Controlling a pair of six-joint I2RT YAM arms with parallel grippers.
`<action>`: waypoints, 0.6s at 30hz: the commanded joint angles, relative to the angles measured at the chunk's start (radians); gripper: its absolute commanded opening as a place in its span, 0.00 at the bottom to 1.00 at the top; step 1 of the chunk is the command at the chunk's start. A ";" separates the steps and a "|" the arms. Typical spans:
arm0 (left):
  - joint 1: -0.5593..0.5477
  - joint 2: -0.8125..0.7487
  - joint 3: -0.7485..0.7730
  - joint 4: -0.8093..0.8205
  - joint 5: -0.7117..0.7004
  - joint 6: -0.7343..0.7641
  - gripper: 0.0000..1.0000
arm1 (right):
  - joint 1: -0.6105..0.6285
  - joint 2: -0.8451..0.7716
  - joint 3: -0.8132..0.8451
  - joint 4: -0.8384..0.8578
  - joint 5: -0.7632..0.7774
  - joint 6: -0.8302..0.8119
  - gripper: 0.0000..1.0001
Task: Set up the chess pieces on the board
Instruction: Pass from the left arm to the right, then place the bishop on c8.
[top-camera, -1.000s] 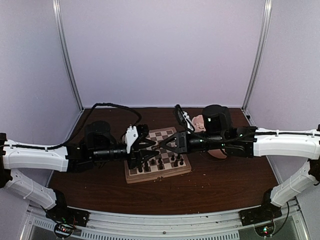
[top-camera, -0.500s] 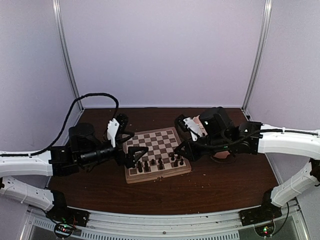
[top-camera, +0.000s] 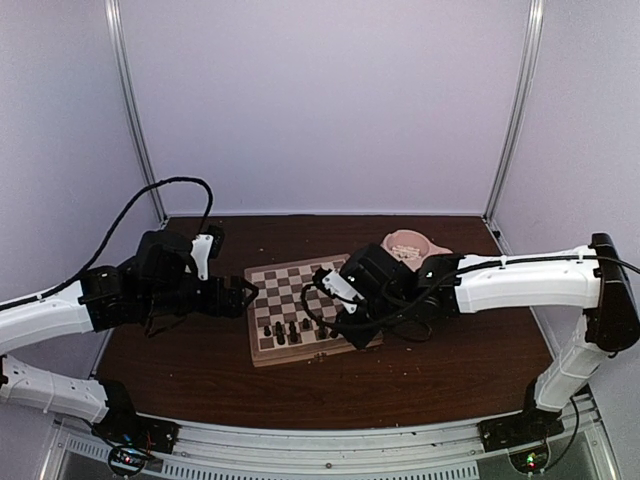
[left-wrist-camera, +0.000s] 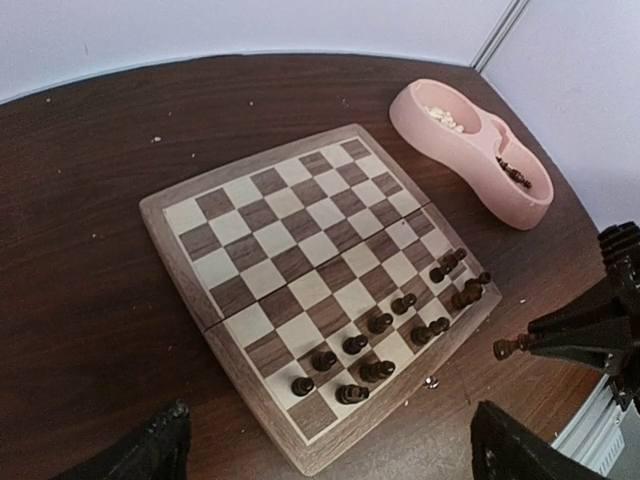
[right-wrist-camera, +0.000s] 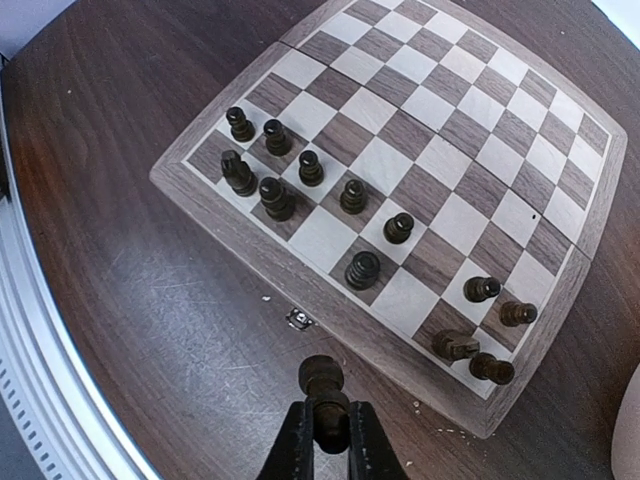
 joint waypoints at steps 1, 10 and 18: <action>0.008 -0.009 0.009 -0.070 -0.009 -0.028 0.98 | 0.007 0.039 0.053 -0.022 0.103 -0.031 0.04; 0.015 -0.045 -0.006 -0.102 -0.023 0.000 0.98 | 0.007 0.150 0.126 -0.054 0.168 -0.057 0.03; 0.022 -0.033 0.032 -0.164 -0.022 0.013 0.98 | 0.007 0.212 0.164 -0.074 0.213 -0.070 0.01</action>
